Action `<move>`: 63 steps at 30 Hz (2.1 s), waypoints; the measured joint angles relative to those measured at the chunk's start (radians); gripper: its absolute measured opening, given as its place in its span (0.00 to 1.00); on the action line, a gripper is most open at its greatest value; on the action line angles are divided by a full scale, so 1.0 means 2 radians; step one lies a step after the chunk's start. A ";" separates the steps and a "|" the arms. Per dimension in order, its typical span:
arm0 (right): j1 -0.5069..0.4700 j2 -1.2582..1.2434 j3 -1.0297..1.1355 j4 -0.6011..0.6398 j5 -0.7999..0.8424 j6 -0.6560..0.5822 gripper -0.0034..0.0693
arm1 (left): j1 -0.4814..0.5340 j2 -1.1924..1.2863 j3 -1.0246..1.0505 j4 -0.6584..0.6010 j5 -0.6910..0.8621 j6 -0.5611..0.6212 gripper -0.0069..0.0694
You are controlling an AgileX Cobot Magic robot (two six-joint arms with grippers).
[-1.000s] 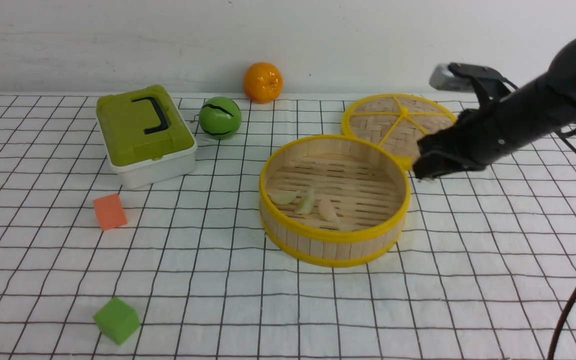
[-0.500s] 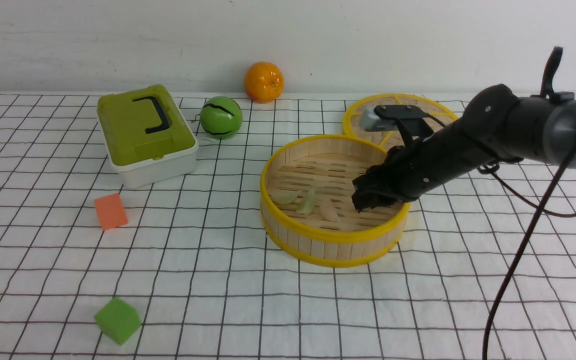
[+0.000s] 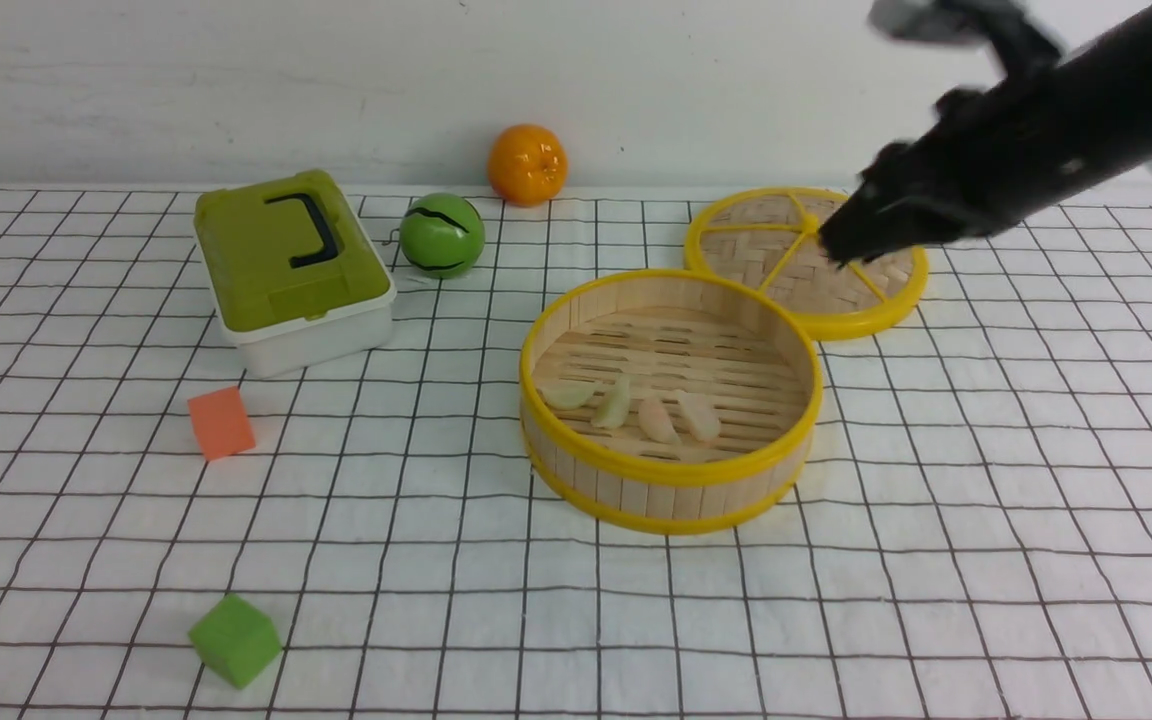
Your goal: Put the dumplings into the steamer on the table with the white tablecloth.
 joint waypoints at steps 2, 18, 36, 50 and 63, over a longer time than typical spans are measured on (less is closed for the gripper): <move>-0.004 -0.047 0.002 -0.016 0.011 0.011 0.07 | 0.000 0.000 0.000 0.000 0.000 0.000 0.12; 0.007 -0.541 0.469 -0.022 -0.320 0.016 0.03 | 0.000 0.000 0.000 0.000 0.000 0.000 0.13; 0.002 -0.785 0.820 0.084 -0.574 -0.108 0.04 | 0.000 0.000 0.000 -0.002 0.001 0.000 0.16; -0.081 -0.794 0.820 -0.232 -0.547 0.145 0.06 | 0.000 0.000 0.000 -0.002 0.002 0.000 0.17; -0.068 -0.807 0.816 -0.279 -0.324 0.317 0.07 | 0.000 0.000 0.001 -0.002 0.004 -0.001 0.17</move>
